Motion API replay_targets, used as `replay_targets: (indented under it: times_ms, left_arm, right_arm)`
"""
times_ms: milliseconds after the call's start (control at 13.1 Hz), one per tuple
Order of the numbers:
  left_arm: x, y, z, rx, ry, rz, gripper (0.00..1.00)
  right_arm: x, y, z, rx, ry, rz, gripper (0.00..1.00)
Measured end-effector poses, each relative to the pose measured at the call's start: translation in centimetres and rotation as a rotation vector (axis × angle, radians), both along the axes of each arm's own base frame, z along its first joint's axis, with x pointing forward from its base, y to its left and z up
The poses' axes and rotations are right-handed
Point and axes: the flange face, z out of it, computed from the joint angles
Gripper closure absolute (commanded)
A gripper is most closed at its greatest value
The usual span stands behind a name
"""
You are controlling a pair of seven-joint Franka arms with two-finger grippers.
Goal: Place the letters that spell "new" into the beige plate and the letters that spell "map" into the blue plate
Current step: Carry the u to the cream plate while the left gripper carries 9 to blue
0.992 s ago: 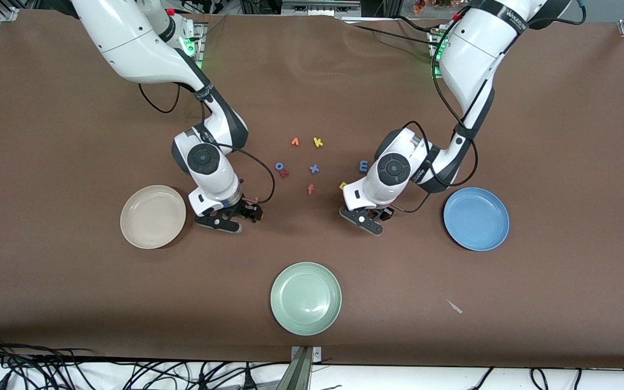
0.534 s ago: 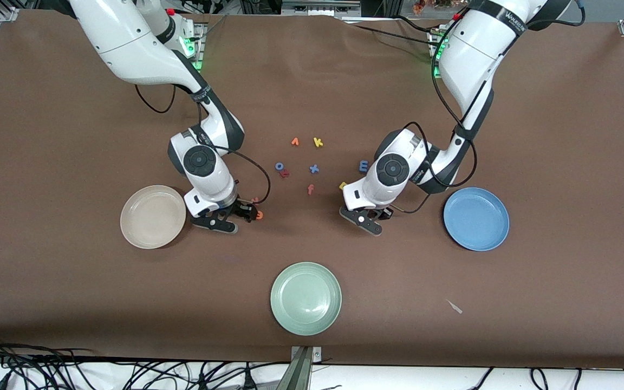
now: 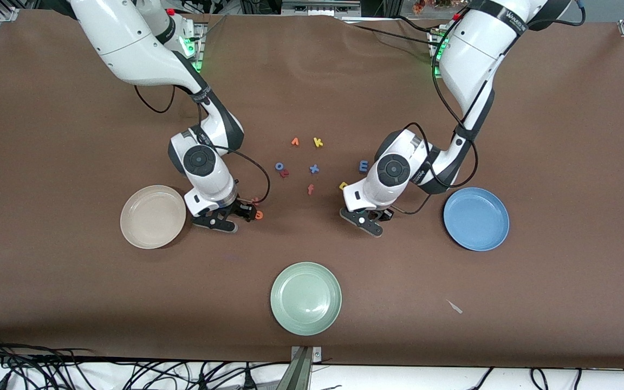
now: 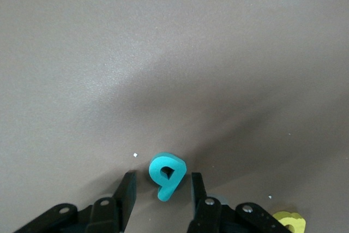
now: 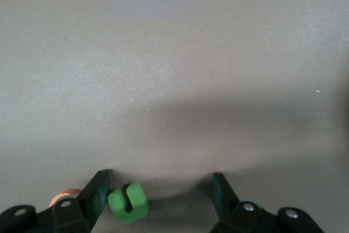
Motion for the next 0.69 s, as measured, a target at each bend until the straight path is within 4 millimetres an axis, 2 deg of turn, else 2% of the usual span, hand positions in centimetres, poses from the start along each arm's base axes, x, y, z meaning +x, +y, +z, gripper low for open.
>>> replay_targets:
  times_ms: [229, 381, 534, 610, 687]
  left_arm:
    - [0.1, -0.14, -0.25, -0.012, -0.015, 0.001, 0.52]
    - [0.15, -0.3, -0.25, -0.019, -0.025, 0.001, 0.56]
    - [0.16, -0.34, -0.25, -0.021, -0.027, 0.0, 0.7]
    - [0.2, -0.29, -0.23, -0.02, -0.028, 0.001, 0.82]
    - [0.23, -0.26, -0.21, -0.02, -0.029, 0.001, 0.9]
  right_arm:
    - [-0.06, 0.05, -0.03, 0.006, -0.004, -0.018, 0.16]
    - [-0.1, 0.2, -0.01, 0.009, -0.006, -0.026, 0.16]
    - [-0.17, 0.35, 0.01, 0.012, -0.007, -0.029, 0.16]
    - [-0.23, 0.5, 0.02, 0.013, -0.007, -0.029, 0.16]
    - [-0.34, 0.71, 0.03, 0.014, -0.007, -0.03, 0.19]
